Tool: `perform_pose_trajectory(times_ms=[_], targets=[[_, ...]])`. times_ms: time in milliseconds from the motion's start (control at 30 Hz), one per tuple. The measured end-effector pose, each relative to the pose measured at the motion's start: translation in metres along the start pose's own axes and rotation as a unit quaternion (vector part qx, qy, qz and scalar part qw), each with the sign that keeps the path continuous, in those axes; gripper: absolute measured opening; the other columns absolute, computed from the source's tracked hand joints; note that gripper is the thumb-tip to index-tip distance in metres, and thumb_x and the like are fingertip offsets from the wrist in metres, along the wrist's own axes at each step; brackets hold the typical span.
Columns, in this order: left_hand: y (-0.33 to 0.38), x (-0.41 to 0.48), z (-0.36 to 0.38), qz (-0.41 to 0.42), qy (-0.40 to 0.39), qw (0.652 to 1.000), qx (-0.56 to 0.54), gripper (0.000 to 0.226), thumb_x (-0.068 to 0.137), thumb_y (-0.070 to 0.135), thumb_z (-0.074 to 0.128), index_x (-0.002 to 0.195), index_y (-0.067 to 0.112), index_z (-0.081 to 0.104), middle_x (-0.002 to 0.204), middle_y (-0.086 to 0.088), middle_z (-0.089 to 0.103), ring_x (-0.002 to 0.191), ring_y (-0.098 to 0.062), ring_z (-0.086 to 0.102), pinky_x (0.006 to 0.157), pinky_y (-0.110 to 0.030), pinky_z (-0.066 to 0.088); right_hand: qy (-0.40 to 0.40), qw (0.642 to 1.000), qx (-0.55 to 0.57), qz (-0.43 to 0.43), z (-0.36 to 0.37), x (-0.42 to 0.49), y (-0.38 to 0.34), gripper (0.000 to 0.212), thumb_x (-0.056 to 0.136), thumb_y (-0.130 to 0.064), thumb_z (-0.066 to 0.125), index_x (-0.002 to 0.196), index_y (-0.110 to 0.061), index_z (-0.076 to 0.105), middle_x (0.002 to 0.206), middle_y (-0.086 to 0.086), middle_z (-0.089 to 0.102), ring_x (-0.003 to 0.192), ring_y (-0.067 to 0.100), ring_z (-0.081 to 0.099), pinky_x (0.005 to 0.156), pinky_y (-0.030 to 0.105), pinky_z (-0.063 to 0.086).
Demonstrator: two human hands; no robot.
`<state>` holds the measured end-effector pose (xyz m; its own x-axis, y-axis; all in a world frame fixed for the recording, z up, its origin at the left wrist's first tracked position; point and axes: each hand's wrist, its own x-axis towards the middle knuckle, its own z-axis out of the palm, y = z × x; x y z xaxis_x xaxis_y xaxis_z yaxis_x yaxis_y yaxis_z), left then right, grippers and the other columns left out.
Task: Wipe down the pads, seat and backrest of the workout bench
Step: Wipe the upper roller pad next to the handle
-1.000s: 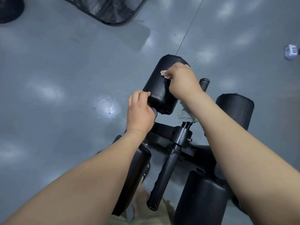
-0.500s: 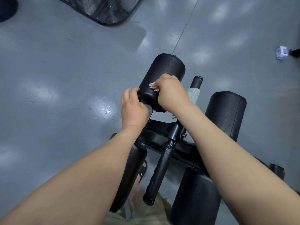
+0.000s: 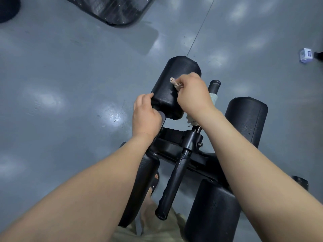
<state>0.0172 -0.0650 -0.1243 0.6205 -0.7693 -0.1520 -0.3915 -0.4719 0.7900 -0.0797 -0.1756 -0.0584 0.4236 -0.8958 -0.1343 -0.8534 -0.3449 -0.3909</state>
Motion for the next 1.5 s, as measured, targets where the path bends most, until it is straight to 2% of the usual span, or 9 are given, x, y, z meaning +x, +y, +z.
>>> perform_pose_trajectory(times_ms=[200,367,567,833,1067,1167,1267,1367,1500], targets=[[-0.003,0.002,0.001,0.015,0.006,1.000,0.010,0.057,0.080,-0.006,0.041,0.133,0.010,0.056,0.132,-0.005,0.051,0.126,-0.023,0.044,0.095,-0.014,0.029,-0.056,0.996,-0.004,-0.070,0.006,-0.010,-0.008,0.035,0.084,0.000,0.048,0.100,-0.015,0.074,0.107,0.007,0.059,0.102,0.029,0.055,0.083,0.032,0.048],[-0.001,-0.003,-0.001,0.071,0.005,0.997,0.026,0.054,0.080,-0.005,0.040,0.128,0.011,0.060,0.127,-0.002,0.053,0.121,-0.020,0.044,0.097,-0.023,0.038,0.022,1.000,-0.008,-0.004,-0.011,0.028,0.011,0.028,0.092,-0.005,0.048,0.106,-0.014,0.071,0.113,0.013,0.057,0.102,0.034,0.055,0.078,0.027,0.035],[0.000,-0.003,-0.001,0.116,0.006,0.991,0.059,0.058,0.077,0.011,0.027,0.123,0.013,0.063,0.122,0.000,0.056,0.114,-0.022,0.046,0.097,-0.039,0.046,0.073,0.996,-0.035,0.032,-0.027,0.073,0.025,0.034,0.086,-0.001,0.043,0.107,-0.010,0.069,0.116,0.020,0.057,0.106,0.040,0.054,0.077,0.024,0.032],[-0.001,-0.002,0.000,0.139,0.005,0.988,0.070,0.059,0.076,0.012,0.024,0.118,0.014,0.066,0.116,0.000,0.058,0.108,-0.025,0.048,0.092,-0.045,0.049,-0.011,0.997,-0.079,-0.026,-0.012,0.087,0.023,0.048,0.086,0.005,0.042,0.121,-0.015,0.069,0.122,0.011,0.057,0.115,0.040,0.047,0.094,0.031,0.040],[-0.002,-0.003,0.001,0.136,0.004,0.988,0.068,0.053,0.078,0.005,0.032,0.118,0.014,0.065,0.116,0.001,0.057,0.110,-0.024,0.047,0.095,-0.045,0.048,-0.088,0.985,-0.060,-0.135,-0.012,0.060,0.015,0.048,0.080,0.002,0.044,0.105,-0.022,0.078,0.110,-0.001,0.065,0.108,0.028,0.054,0.098,0.036,0.046],[-0.001,-0.002,0.000,0.139,0.003,0.988,0.067,0.054,0.079,0.009,0.028,0.118,0.014,0.065,0.116,0.001,0.057,0.110,-0.024,0.048,0.092,-0.045,0.049,-0.049,0.994,-0.018,-0.098,-0.019,0.074,0.022,0.041,0.082,-0.002,0.044,0.100,-0.017,0.079,0.107,0.008,0.066,0.104,0.030,0.061,0.097,0.036,0.049],[-0.002,-0.002,0.000,0.143,0.004,0.987,0.068,0.055,0.080,0.013,0.025,0.118,0.013,0.066,0.116,0.002,0.057,0.110,-0.023,0.047,0.091,-0.045,0.050,0.010,0.998,-0.040,-0.045,-0.015,0.085,0.031,0.049,0.081,0.002,0.040,0.112,-0.016,0.075,0.114,0.012,0.061,0.110,0.041,0.053,0.096,0.030,0.041],[-0.002,-0.002,0.000,0.139,0.007,0.988,0.068,0.055,0.081,0.014,0.024,0.117,0.013,0.066,0.116,0.002,0.057,0.110,-0.023,0.046,0.089,-0.046,0.050,-0.026,0.994,-0.052,-0.090,-0.007,0.074,0.026,0.053,0.079,0.004,0.042,0.114,-0.018,0.076,0.116,0.006,0.062,0.109,0.038,0.054,0.096,0.028,0.036],[-0.002,-0.001,0.000,0.135,0.007,0.989,0.066,0.055,0.082,0.016,0.024,0.117,0.013,0.067,0.116,0.001,0.057,0.110,-0.022,0.046,0.089,-0.046,0.050,-0.088,0.984,-0.005,-0.153,-0.014,0.050,0.017,0.051,0.075,-0.005,0.040,0.102,-0.023,0.079,0.105,-0.004,0.064,0.107,0.026,0.058,0.096,0.033,0.048]])
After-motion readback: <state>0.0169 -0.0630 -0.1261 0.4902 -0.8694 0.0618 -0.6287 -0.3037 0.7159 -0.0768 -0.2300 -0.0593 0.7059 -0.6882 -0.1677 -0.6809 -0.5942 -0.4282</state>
